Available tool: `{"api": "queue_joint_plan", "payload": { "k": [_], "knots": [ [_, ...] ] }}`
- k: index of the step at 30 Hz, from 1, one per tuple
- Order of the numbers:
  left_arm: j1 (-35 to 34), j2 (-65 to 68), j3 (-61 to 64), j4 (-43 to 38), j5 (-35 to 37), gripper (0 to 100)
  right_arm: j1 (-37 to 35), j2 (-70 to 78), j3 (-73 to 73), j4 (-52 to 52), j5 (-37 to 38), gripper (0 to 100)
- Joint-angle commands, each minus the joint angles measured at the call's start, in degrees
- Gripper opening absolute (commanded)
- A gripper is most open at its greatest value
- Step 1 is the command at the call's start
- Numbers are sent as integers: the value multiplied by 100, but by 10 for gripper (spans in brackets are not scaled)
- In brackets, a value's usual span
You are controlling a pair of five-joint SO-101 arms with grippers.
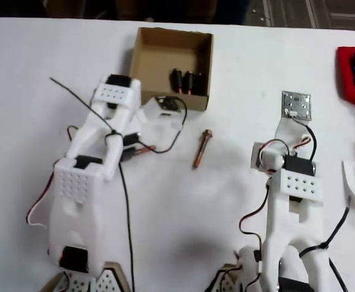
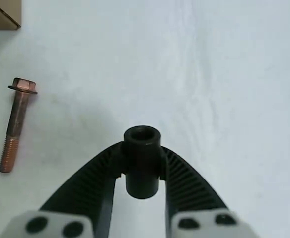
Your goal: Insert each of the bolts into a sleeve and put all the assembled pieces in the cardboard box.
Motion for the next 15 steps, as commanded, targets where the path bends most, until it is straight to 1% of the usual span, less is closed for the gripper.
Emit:
{"api": "queue_joint_plan", "payload": {
  "k": [1,5,8,12,15],
  "knots": [
    [-176,-105,-163,97,-1011,24,13,-277,-35,-84,-44,20],
    [-193,-105,-163,123,-2066,24,13,-268,-35,-84,-44,20],
    [-193,-114,-163,97,-2655,24,13,-251,-35,-84,-44,20],
    [-193,-114,-163,88,-3323,24,13,-242,-35,-84,-44,20],
    [-202,-114,-163,-132,-3543,24,13,-242,-35,-84,-44,20]
  ]
}}
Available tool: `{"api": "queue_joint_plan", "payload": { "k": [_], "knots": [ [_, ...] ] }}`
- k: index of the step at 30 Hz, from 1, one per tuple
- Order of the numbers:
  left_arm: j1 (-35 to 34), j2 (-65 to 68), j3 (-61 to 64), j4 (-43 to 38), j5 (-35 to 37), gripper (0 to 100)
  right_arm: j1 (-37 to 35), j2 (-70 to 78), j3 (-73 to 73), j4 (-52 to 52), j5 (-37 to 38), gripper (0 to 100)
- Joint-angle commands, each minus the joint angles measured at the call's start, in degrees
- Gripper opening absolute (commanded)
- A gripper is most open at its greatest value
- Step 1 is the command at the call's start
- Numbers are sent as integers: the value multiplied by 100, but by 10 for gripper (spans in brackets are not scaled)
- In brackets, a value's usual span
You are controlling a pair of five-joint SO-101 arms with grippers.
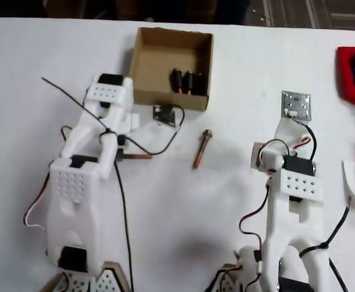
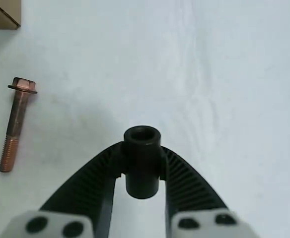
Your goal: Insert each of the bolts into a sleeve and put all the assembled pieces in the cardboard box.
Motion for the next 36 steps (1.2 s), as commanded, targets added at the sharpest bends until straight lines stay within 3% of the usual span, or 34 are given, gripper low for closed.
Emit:
{"api": "queue_joint_plan", "payload": {
  "k": [1,12,29,36],
  "knots": [
    [-70,-114,-163,-211,-1407,24,13,-242,-35,-84,-44,20],
    [-290,-53,-154,-1459,-1424,24,13,-242,-35,-84,-44,20],
    [-299,-44,-110,-1178,-1389,26,13,-242,-35,-92,-44,20],
    [-264,-35,-101,-448,-1424,28,13,-242,-35,-92,-44,20]
  ]
}}
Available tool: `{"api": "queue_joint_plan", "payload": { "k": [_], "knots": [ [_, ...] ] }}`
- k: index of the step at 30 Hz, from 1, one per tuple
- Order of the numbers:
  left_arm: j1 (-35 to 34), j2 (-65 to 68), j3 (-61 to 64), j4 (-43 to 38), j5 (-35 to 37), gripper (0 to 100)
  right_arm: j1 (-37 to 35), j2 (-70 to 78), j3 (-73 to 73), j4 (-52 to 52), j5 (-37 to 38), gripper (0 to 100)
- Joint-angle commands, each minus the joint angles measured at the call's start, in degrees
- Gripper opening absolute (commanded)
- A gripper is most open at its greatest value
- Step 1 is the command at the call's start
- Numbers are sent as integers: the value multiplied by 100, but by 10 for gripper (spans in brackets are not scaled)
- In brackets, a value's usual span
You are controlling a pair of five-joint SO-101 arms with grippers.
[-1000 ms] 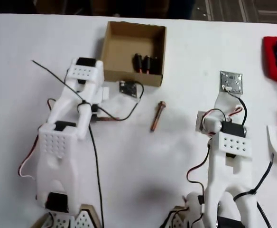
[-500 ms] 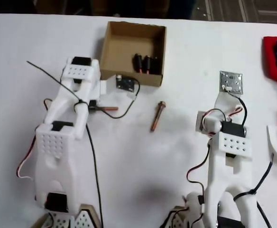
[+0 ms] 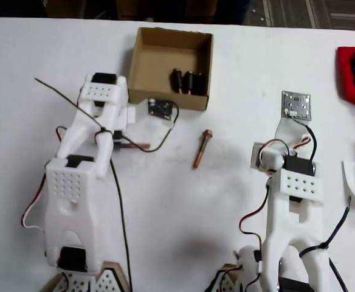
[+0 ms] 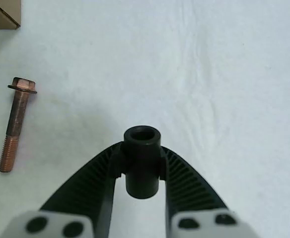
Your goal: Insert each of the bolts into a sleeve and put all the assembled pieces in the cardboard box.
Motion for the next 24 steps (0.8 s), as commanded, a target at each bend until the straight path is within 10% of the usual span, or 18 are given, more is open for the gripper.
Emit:
{"api": "queue_joint_plan", "payload": {
  "k": [1,7,17,24],
  "knots": [
    [-88,-35,-110,246,-1424,31,13,-242,-35,-92,-44,20],
    [-114,-35,-136,255,-1389,177,13,-242,-35,-92,-44,20],
    [-123,-114,-462,290,-1310,149,13,-242,-35,-92,-44,20],
    [-167,-53,-2079,299,1495,149,13,-242,-35,-92,-44,20]
  ]
}}
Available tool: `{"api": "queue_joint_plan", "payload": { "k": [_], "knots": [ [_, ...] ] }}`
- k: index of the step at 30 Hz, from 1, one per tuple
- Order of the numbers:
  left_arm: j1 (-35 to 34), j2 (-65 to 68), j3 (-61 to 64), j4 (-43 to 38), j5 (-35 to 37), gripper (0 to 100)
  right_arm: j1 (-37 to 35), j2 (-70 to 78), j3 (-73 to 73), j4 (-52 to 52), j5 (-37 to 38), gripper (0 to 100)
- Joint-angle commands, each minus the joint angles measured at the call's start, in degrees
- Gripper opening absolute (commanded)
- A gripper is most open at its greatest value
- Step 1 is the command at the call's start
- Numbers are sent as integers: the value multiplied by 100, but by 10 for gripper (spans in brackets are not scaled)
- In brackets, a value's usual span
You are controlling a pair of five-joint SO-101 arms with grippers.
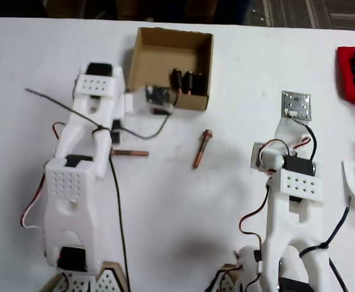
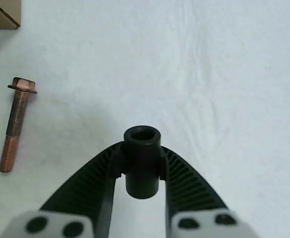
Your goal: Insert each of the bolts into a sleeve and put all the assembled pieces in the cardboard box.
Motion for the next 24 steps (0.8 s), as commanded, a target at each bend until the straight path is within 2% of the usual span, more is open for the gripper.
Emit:
{"api": "queue_joint_plan", "payload": {
  "k": [1,3,6,9,12,18,19,24],
  "knots": [
    [-97,-62,-804,105,1644,149,13,-242,-35,-92,-44,20],
    [-97,-88,-866,290,2910,149,13,-242,-35,-92,-44,20],
    [26,-105,-831,730,5284,149,13,-242,-35,-92,-44,20],
    [88,-123,-629,791,7358,151,13,-242,-35,-92,-44,20],
    [158,-53,-462,774,8237,151,13,-242,-35,-92,-44,20],
    [158,-70,-312,730,8431,155,13,-242,-35,-92,-44,20],
    [167,-62,-312,703,8651,155,13,-242,-35,-92,-44,20],
    [-9,-97,-198,782,11815,155,13,-242,-35,-92,-44,20]
  ]
}}
